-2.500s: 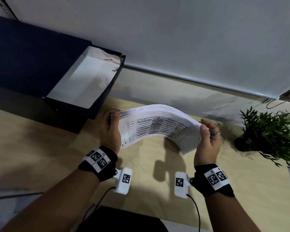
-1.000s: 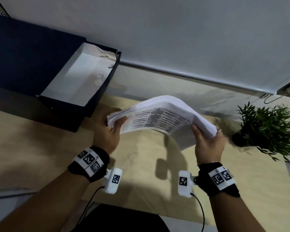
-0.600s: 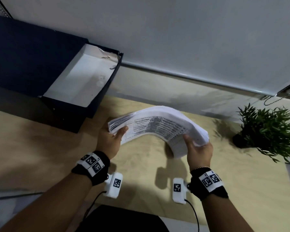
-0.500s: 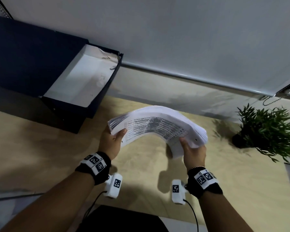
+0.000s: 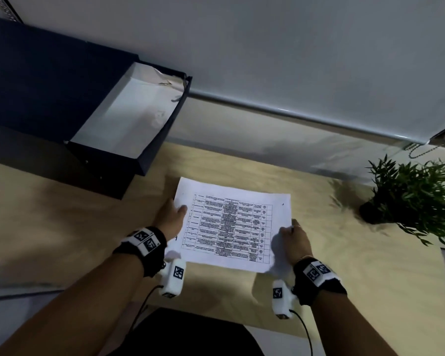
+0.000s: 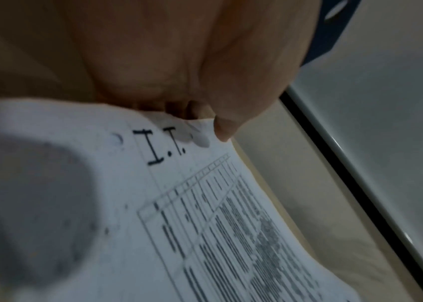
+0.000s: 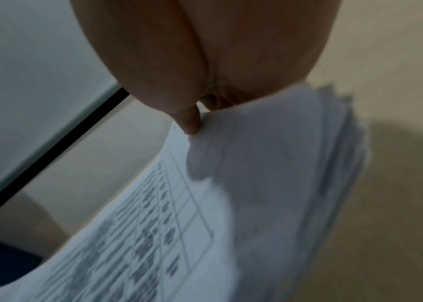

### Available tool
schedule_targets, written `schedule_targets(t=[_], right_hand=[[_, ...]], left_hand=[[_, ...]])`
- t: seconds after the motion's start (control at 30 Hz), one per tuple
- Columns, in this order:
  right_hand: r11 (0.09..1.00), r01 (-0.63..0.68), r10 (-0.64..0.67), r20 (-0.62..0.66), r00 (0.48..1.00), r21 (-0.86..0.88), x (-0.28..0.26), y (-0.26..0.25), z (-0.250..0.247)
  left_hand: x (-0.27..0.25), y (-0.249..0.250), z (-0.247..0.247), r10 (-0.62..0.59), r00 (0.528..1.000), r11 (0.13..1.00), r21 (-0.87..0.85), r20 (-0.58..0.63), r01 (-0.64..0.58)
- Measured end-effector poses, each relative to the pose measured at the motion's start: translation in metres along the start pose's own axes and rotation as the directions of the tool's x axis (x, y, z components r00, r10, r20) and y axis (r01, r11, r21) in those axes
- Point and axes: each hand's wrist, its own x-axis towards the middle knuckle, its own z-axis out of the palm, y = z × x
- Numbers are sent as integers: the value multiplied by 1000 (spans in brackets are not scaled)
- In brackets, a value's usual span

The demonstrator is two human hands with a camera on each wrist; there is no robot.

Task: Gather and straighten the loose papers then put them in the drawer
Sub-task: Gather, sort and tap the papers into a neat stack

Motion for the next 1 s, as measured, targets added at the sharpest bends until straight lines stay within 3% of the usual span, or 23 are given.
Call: schedule_targets(t=[0.1,0.27,0.37,0.43,0.53,0.6,0.63,0.7,0.8,0.87,0.93,1.0], right_hand=[[1000,4,-4,6,1000,0,-5,-3,5],[998,-52,50,-47,998,-36,2,-1,-6],[997,-43,40,-45,998,-66,-3,-13,-5],[998,52,-47,-104,993,46,-6,-27,-12],[938,294,-234,-290,928,184,-17,-58,-29],[867,447,-342,-391,855,220,-22,-68,-37],[850,491,-382,-418,824,190,-23,-67,-40],[872,486,-420,-414,808,64,-25,-58,-36],[942,337,-319,-325,890,-2,-19,-27,-20],[956,294,-281,-318,905,-8,-17,-25,-18],[945,323,-286,-340,896,55,-17,-34,-25],[928,366,-324,-329,887,74,-19,-45,-33]], left_hand=[[-5,-4,7,14,999,998,67,-30,-12],[-3,-6,0,-113,993,994,-8,22,113],[-7,2,-1,-101,995,995,11,16,101],[-11,15,-5,50,995,995,-78,-91,-57],[-25,40,-17,308,892,887,-240,-331,-395],[-28,43,-22,370,839,845,-231,-399,-483],[-29,40,-21,378,835,860,-181,-401,-477],[-30,29,-16,364,863,896,-121,-351,-428],[-28,13,1,295,924,942,-88,-242,-323],[-28,14,2,300,920,942,-71,-253,-327],[-28,25,-7,309,902,913,-169,-301,-370],[-24,33,-15,256,919,895,-286,-300,-343]])
